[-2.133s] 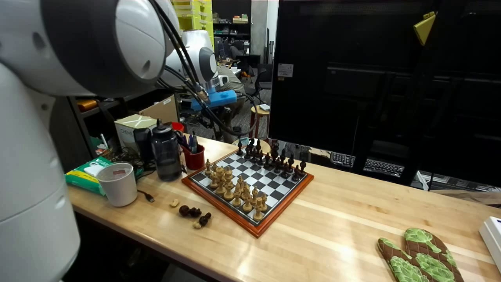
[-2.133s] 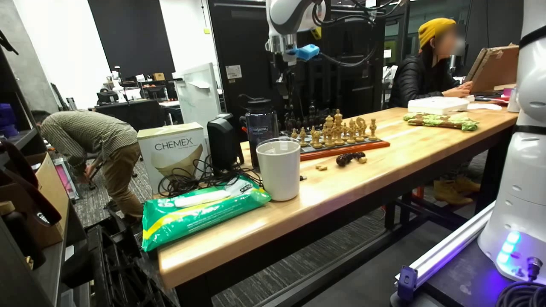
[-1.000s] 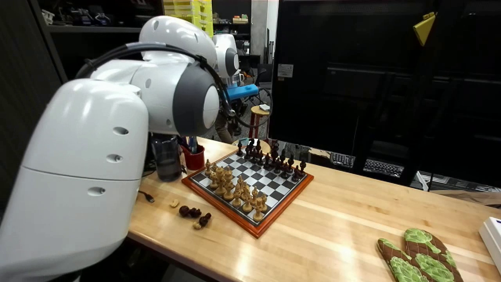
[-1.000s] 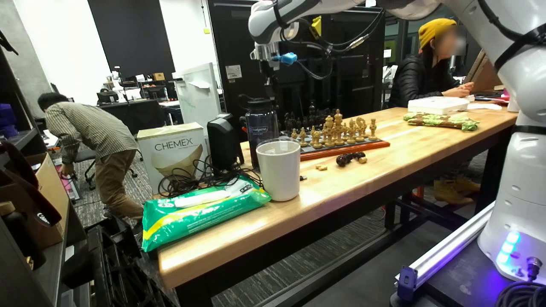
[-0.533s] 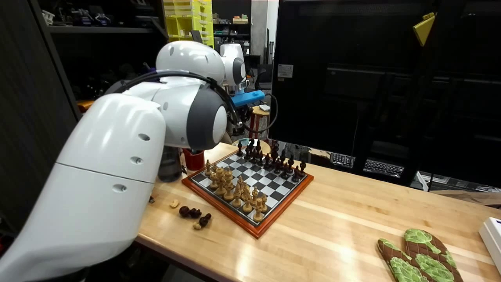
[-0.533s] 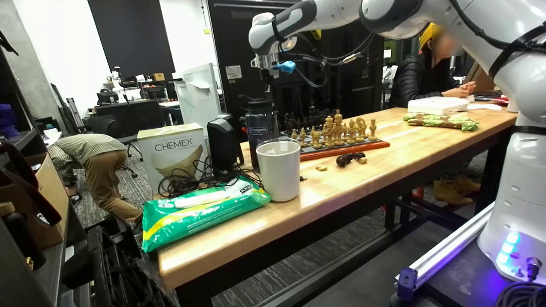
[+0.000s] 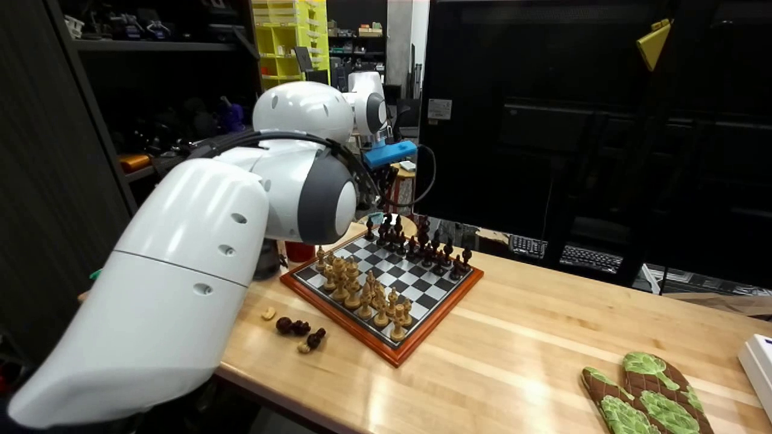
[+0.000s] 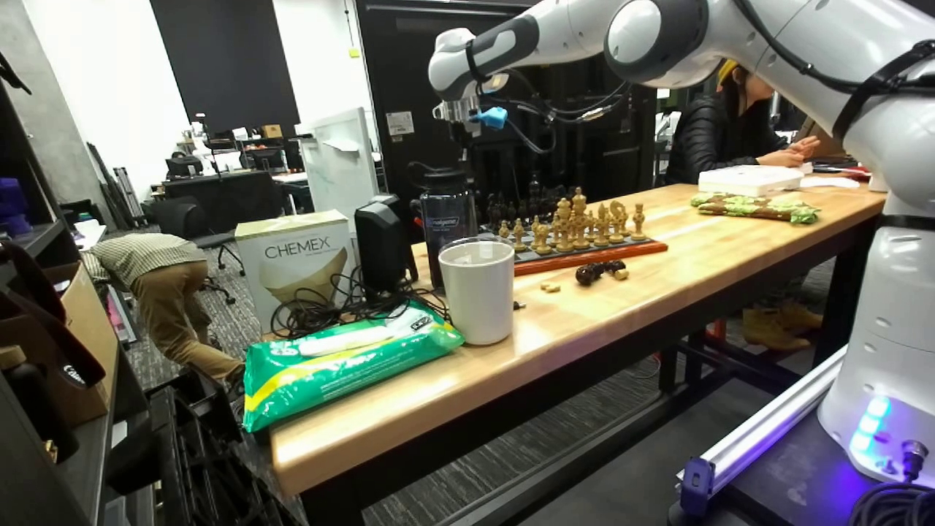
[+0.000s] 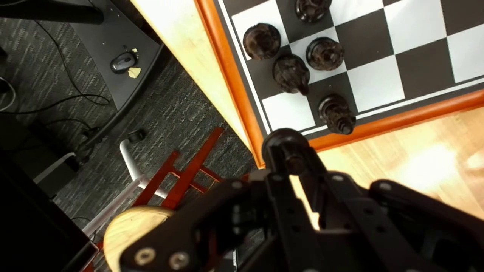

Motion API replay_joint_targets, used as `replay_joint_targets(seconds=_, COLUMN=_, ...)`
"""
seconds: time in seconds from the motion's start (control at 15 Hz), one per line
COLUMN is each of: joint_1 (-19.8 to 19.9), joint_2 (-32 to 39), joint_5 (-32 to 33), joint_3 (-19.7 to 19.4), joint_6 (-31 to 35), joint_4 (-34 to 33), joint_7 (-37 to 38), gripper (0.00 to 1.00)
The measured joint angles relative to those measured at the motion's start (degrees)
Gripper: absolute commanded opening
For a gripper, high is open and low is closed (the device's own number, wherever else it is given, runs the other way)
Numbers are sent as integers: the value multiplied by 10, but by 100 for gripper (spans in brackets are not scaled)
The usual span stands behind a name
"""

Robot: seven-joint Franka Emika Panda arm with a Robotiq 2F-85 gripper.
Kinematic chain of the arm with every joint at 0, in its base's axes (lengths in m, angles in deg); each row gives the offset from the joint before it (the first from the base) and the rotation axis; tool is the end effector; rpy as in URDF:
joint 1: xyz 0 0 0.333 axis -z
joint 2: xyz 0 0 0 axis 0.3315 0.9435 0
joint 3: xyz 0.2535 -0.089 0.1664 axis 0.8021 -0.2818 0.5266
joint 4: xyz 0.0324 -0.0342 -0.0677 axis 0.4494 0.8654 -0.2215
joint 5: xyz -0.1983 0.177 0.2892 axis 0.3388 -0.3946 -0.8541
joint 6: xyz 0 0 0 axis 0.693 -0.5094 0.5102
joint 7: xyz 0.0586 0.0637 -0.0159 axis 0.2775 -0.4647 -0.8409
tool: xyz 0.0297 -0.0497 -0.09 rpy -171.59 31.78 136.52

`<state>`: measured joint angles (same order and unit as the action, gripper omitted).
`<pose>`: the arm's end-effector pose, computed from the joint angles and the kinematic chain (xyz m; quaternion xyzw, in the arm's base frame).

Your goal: Pick up the rook chess piece and put it on the chess board

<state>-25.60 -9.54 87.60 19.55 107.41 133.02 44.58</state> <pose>0.7753 0.1019 0.4300 0.9026 0.4206 0.0371 0.0836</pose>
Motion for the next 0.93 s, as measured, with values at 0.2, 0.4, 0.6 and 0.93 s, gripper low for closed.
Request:
replay_joint_targets(seconds=0.2, joint_1=1, joint_2=20, joint_5=0, joint_3=-2, joint_6=-6, joint_4=-22, joint_7=-5, gripper=4)
replay_joint_targets(seconds=0.4, joint_1=3, joint_2=40, joint_5=0, joint_3=-3, joint_6=-11, joint_4=-41, joint_7=-9, gripper=4)
replay_joint_targets(seconds=0.6, joint_1=3, joint_2=59, joint_5=0, joint_3=-3, joint_6=-13, joint_4=-57, joint_7=-10, gripper=4)
replay_joint_targets(seconds=0.93, joint_1=3, joint_2=86, joint_5=0, joint_3=-3, joint_6=-19, joint_4=-80, joint_7=-11, gripper=4)
